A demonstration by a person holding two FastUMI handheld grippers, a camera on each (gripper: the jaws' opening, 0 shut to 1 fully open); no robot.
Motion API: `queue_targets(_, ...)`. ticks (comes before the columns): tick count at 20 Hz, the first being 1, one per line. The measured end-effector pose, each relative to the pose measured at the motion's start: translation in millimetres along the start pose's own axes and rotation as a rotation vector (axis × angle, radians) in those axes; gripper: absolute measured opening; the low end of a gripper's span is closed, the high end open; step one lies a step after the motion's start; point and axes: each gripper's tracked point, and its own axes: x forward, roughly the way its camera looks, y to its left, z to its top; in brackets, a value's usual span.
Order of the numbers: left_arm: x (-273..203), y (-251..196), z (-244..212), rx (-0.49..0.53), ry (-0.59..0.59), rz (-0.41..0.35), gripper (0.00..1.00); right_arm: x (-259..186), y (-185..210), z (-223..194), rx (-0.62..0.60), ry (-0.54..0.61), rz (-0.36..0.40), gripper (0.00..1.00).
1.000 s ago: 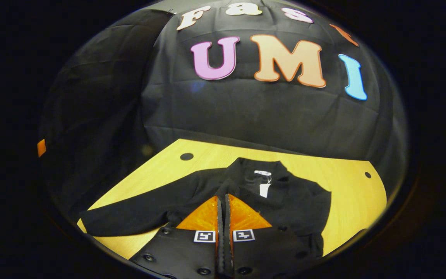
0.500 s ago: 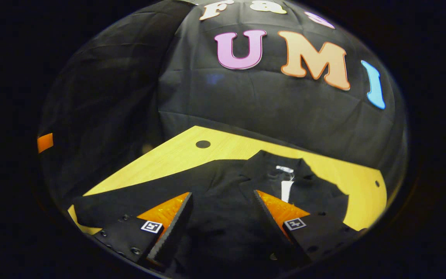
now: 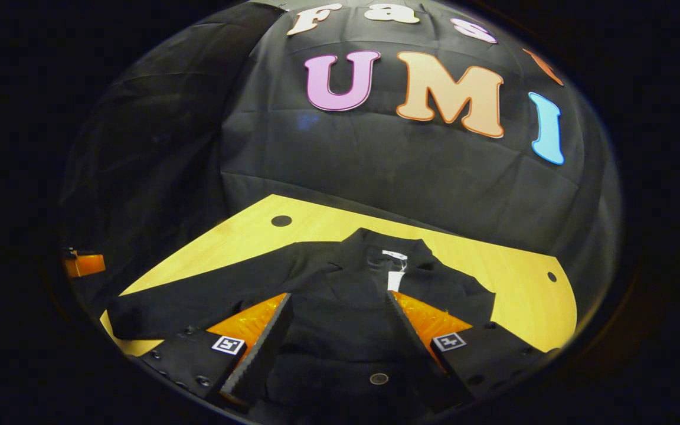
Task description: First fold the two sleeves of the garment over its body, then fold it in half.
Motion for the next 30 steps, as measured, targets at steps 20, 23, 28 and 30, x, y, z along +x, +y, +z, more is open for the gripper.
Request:
queue_targets(20,20,-3,-95,0.119,0.160,0.064,0.70,-49,-44,-27,-0.040,0.008,-0.112,0.99)
queue_targets(23,20,-18,-97,0.108,0.157,0.037,0.29,-56,-52,-27,-0.026,-0.002,-0.124,0.99)
queue_targets(28,17,-17,-88,0.083,0.149,0.078,0.00,-60,-66,-41,-0.007,0.004,-0.109,0.99)
queue_targets(30,12,-27,-59,0.095,0.057,0.066,0.00,-68,-74,-46,0.006,0.002,-0.109,0.99)
